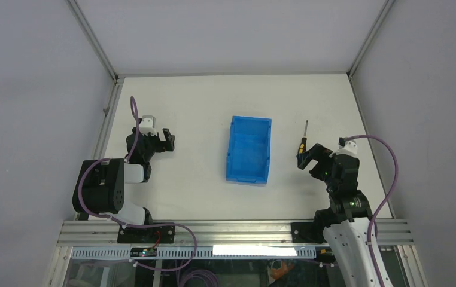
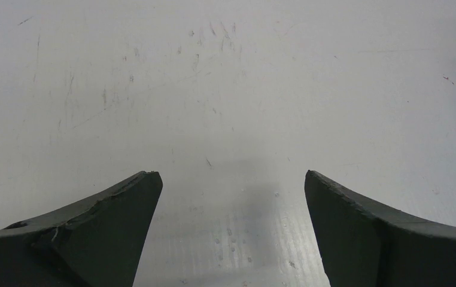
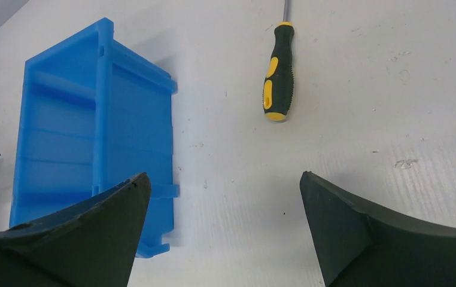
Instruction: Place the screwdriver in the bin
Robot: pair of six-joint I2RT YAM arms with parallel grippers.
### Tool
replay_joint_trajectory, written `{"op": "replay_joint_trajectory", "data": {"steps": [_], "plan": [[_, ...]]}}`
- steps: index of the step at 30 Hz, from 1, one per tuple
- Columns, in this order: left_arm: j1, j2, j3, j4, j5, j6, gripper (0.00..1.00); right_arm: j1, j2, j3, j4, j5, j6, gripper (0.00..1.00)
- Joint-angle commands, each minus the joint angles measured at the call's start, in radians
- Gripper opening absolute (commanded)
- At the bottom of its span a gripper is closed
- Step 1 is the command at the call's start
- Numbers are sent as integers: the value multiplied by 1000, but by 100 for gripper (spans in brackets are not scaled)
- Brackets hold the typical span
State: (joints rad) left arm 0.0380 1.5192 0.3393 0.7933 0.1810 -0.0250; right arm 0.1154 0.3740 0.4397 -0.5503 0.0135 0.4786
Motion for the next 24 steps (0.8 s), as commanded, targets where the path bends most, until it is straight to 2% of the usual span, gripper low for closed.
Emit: {"op": "replay_joint_trajectory", "data": {"steps": [1, 4, 8, 11, 14, 16, 18, 20, 24], "plan": [[-13, -13, 20, 60, -12, -3, 99, -1, -15, 7, 32, 51, 8, 99], [-12, -13, 20, 60, -12, -3, 99, 0, -21, 27, 25, 83, 39, 99], [-12, -13, 20, 60, -13, -3, 99, 0, -54, 67, 81, 12, -16, 98], [-12, -12, 20, 60, -12, -3, 99, -1, -7, 159, 124, 48, -52, 95], [-12, -13, 20, 60, -13, -3, 99, -1, 194, 357, 23, 150, -85, 94], [-12, -13, 20, 60, -12, -3, 99, -3, 380, 522, -88, 175, -110, 98], [-12, -13, 20, 60, -11, -3, 99, -22, 610, 738, -236, 143, -146, 99], [-13, -13, 20, 60, -11, -3, 99, -49, 783, 854, -333, 89, -174, 99], [-12, -13, 21, 60, -12, -3, 99, -89, 1038, 998, -388, 7, -205, 96]]}}
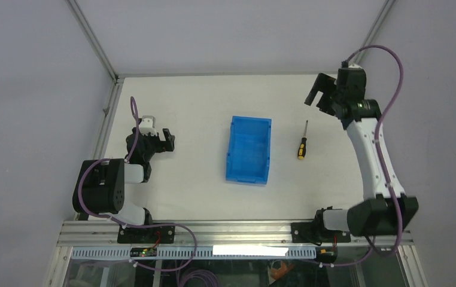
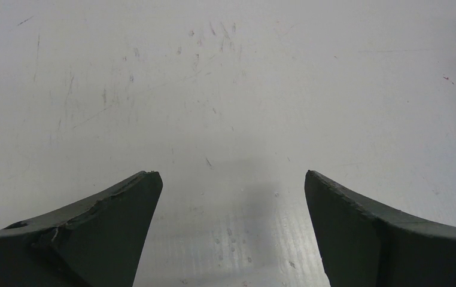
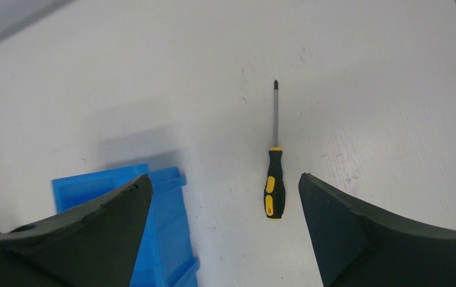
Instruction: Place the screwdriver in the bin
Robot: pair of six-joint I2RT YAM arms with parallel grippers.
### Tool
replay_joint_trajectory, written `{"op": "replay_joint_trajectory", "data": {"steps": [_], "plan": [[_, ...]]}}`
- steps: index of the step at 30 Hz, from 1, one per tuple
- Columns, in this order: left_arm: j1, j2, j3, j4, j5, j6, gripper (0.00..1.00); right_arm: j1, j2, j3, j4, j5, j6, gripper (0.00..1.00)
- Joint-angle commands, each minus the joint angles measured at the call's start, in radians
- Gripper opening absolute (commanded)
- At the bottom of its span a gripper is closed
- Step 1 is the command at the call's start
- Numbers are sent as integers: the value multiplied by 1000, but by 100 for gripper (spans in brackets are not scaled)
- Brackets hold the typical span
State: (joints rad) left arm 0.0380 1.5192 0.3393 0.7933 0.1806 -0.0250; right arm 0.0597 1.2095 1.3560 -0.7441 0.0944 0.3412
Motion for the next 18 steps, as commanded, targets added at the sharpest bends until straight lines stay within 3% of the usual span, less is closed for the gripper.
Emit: {"op": "replay_joint_trajectory", "data": {"steps": [1, 13, 18], "plan": [[-12, -14, 20, 60, -12, -3, 99, -36, 258, 98, -202, -68, -74, 93], [-13, -13, 20, 60, -12, -3, 99, -38, 680, 75, -114, -30, -81, 74], [-13, -13, 20, 60, -12, -3, 99, -37, 771, 76, -105, -7, -92, 58]]}}
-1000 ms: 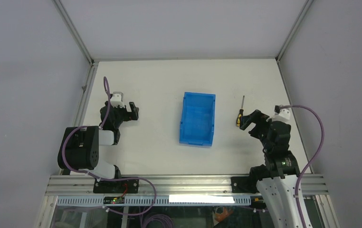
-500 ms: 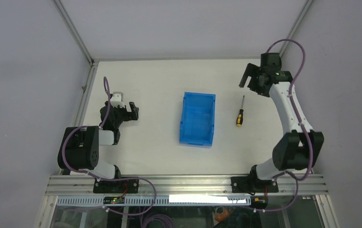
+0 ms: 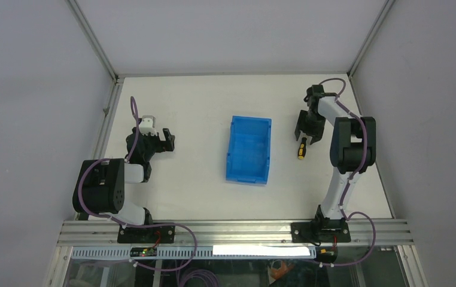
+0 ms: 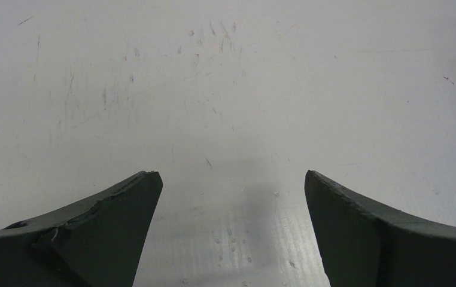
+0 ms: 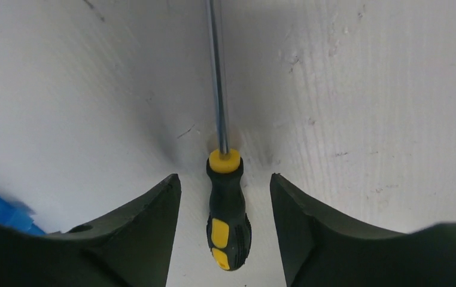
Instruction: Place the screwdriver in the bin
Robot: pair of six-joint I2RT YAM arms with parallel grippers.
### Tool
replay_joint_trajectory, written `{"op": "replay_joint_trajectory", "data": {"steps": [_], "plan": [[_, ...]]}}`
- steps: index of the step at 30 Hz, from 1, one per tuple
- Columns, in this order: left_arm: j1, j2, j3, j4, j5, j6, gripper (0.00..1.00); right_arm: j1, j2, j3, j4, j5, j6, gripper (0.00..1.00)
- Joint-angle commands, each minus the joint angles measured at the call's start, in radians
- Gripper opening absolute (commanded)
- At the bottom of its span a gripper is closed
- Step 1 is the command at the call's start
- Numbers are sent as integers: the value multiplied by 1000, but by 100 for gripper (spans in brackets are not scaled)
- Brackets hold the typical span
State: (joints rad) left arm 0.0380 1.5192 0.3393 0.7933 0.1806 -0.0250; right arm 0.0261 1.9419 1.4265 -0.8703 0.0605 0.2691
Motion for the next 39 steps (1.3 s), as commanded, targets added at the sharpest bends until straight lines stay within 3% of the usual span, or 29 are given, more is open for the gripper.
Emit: {"op": "replay_joint_trajectory", "data": {"steps": [1, 5, 8, 9, 24, 33, 39], "plan": [[-13, -13, 20, 60, -12, -3, 99, -3, 47, 2, 23, 31, -21, 56], [-13, -12, 20, 60, -12, -3, 99, -3, 48, -31, 38, 45, -29, 36], [-12, -12, 20, 60, -12, -3, 99, 3, 33, -23, 12, 34, -48, 5], [-12, -13, 20, 59, -12, -3, 99, 6, 21, -14, -4, 35, -55, 0], [-13, -13, 20, 60, -12, -3, 99, 77, -274, 254, -539, -10, -94, 0], [-12, -13, 20, 60, -13, -3, 99, 207, -379, 322, -550, -78, 26, 0], [-13, -13, 20, 60, -11, -3, 99, 514, -331, 328, -393, -68, 163, 0]]}}
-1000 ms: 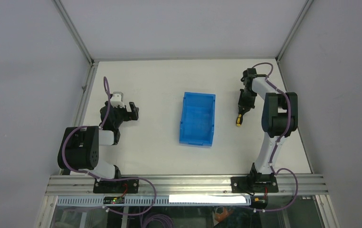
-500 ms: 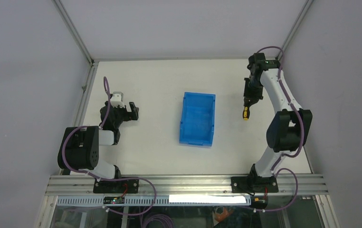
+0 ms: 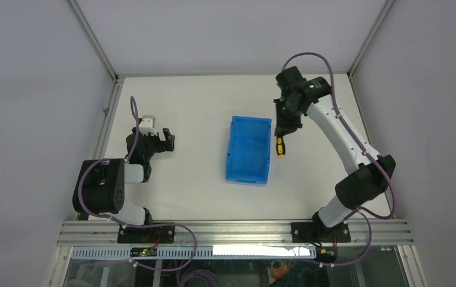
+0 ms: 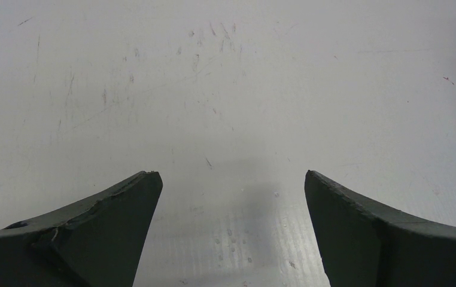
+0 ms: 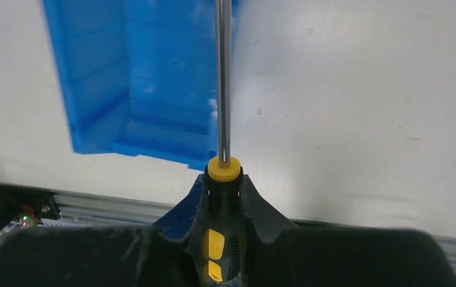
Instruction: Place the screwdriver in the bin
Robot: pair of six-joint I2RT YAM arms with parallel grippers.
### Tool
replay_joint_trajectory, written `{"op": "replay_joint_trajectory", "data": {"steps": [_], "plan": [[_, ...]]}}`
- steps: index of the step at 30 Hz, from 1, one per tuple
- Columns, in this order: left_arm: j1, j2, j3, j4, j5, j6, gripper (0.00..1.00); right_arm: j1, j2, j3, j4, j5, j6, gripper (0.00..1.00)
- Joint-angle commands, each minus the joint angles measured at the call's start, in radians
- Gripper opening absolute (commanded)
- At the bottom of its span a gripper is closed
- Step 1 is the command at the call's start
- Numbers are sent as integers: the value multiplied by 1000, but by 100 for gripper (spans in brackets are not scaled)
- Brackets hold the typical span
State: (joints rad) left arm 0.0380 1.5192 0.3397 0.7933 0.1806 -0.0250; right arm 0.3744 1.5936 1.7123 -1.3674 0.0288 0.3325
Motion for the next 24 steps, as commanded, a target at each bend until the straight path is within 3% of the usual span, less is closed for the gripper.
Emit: {"op": "replay_joint_trajectory", "data": {"steps": [1, 7, 13, 18, 24], "plan": [[-12, -13, 19, 60, -13, -3, 99, 194, 38, 50, 126, -35, 108, 0], [-12, -12, 19, 60, -11, -3, 99, 329, 168, 110, 150, 42, 111, 0], [-12, -13, 19, 60, -12, -3, 99, 362, 196, -79, 336, 24, 94, 0], [-12, -13, 19, 60, -12, -3, 99, 362, 284, -135, 408, 87, 67, 1], [-13, -13, 20, 60, -12, -3, 99, 362, 332, -211, 530, 135, 89, 17]]}}
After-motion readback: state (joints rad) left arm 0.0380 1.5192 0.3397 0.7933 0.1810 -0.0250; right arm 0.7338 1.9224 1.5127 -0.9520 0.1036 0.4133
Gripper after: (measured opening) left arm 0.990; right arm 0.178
